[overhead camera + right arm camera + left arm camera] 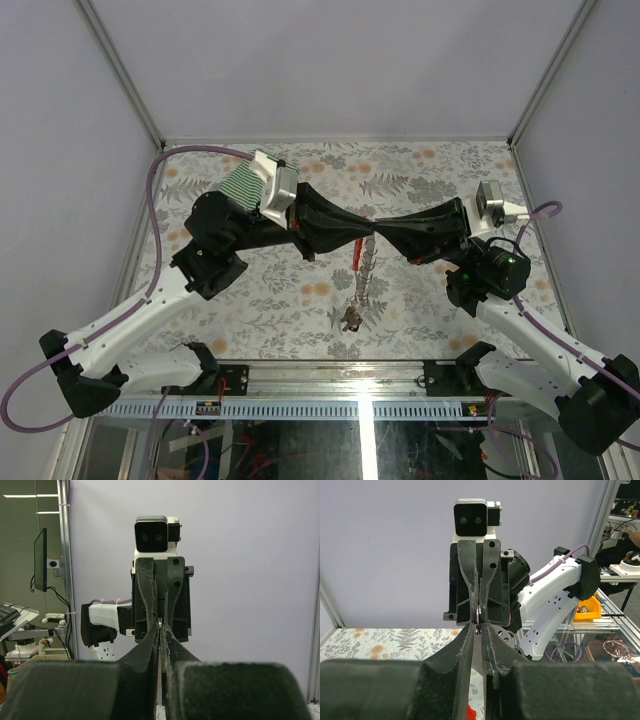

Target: Put the keys on the keyring

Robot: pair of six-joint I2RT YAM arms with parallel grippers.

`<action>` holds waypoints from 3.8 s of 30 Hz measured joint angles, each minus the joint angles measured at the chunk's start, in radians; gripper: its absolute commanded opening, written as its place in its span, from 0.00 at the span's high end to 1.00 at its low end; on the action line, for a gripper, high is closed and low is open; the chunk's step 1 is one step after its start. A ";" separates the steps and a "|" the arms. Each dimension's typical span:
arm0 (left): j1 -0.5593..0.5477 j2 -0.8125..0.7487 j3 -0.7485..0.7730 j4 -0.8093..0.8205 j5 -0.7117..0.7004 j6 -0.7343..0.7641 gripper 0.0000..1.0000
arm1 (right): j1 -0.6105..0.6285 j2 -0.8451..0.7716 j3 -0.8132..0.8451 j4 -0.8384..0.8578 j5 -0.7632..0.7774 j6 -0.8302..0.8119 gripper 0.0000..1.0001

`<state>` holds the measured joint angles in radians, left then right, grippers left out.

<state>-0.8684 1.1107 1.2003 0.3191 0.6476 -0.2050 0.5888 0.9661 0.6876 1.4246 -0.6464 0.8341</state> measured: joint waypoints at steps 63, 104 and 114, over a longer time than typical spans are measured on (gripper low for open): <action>-0.034 -0.186 -0.190 -0.277 0.072 0.851 1.00 | -0.002 -0.442 0.138 -1.204 -0.070 -0.962 0.59; -0.115 -0.125 -0.046 -0.623 -0.081 1.209 1.00 | -0.002 -0.336 0.149 -1.336 -0.179 -1.168 0.63; -0.129 -0.082 0.024 -0.642 -0.157 0.956 1.00 | -0.002 -0.313 0.157 -1.338 -0.214 -1.168 0.62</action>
<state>-0.9970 1.0290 1.2240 -0.3233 0.4904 0.7513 0.5869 0.6533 0.8448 0.0864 -0.8600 -0.3336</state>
